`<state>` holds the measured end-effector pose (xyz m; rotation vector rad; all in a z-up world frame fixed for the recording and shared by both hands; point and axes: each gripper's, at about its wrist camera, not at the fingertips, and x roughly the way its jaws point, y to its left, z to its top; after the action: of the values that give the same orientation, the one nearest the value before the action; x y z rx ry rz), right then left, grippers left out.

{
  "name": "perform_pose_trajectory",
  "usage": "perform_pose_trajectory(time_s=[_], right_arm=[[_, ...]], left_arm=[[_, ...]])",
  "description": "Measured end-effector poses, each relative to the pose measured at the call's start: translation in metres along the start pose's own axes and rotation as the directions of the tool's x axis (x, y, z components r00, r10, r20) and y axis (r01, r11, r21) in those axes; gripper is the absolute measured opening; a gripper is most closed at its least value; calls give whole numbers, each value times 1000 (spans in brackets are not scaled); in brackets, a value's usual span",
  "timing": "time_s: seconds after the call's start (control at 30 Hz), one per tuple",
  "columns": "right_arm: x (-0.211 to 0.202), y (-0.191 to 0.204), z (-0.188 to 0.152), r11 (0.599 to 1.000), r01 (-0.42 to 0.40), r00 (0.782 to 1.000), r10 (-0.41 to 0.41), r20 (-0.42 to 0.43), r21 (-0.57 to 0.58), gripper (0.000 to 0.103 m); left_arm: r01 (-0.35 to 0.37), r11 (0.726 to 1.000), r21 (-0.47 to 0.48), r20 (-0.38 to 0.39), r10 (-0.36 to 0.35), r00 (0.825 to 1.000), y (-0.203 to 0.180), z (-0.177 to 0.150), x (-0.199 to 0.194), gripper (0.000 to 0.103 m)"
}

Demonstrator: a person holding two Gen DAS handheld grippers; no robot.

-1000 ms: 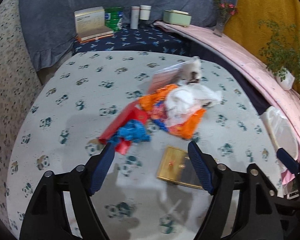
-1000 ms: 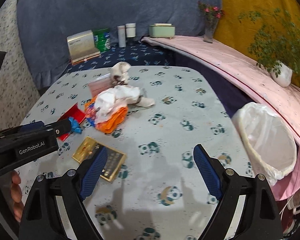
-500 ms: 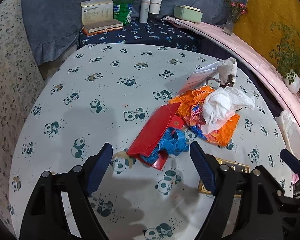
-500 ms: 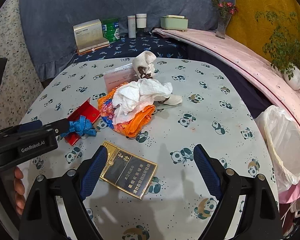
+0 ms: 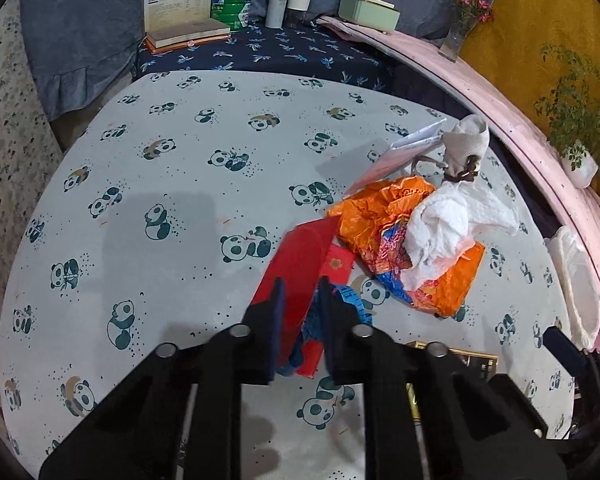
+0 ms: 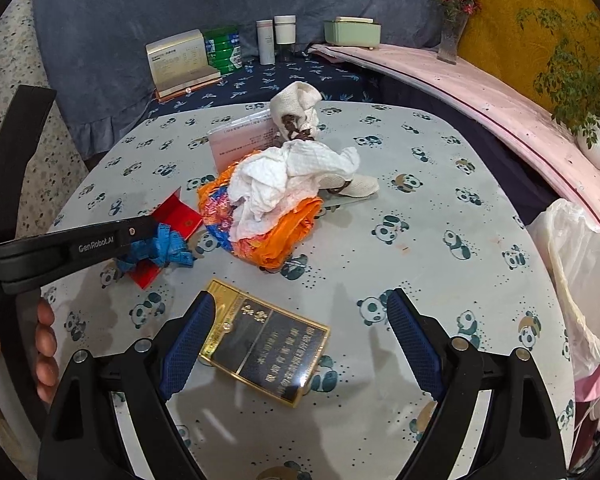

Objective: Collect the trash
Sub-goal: 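Grasp the red packet with the left tool while the right tool grasps the blue plastic, then carry the red packet and blue plastic toward the white bin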

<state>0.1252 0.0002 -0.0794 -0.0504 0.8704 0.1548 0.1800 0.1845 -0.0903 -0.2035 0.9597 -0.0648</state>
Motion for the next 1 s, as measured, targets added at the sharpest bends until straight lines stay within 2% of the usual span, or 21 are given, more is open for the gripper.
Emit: perform_pose_trajectory(time_s=[0.1,0.17,0.4,0.6,0.8,0.9,0.97,1.0], right_arm=[[-1,8,0,999,-25,1000,25,3,-21,82],[-1,13,-1,998,-47,999,47,0,-35,76],[3,30,-6,992,-102,995,101,-25,-69,63],[11,45,-5,985,-132,991,129,-30,-110,56],[29,55,-2,976,-167,986,163,-39,-137,44],[33,58,0,972,-192,981,187,-49,-137,32],[34,58,0,970,-204,979,198,-55,-134,16],[34,58,1,969,-210,977,204,-57,-133,11]], left_arm=[[49,999,-18,-4,-49,999,1,-3,-6,8],[81,996,-32,-9,-81,997,1,-8,-10,8],[130,991,-26,-27,-131,991,-12,-29,-20,7],[133,991,-11,-32,-133,991,-17,-34,-26,7],[131,991,-24,-37,-132,991,-12,-31,-23,7],[134,991,-31,-36,-135,990,-9,-30,-21,6],[131,991,-32,-34,-132,991,-9,-30,-21,6],[128,991,-31,-32,-129,991,-9,-29,-22,6]])
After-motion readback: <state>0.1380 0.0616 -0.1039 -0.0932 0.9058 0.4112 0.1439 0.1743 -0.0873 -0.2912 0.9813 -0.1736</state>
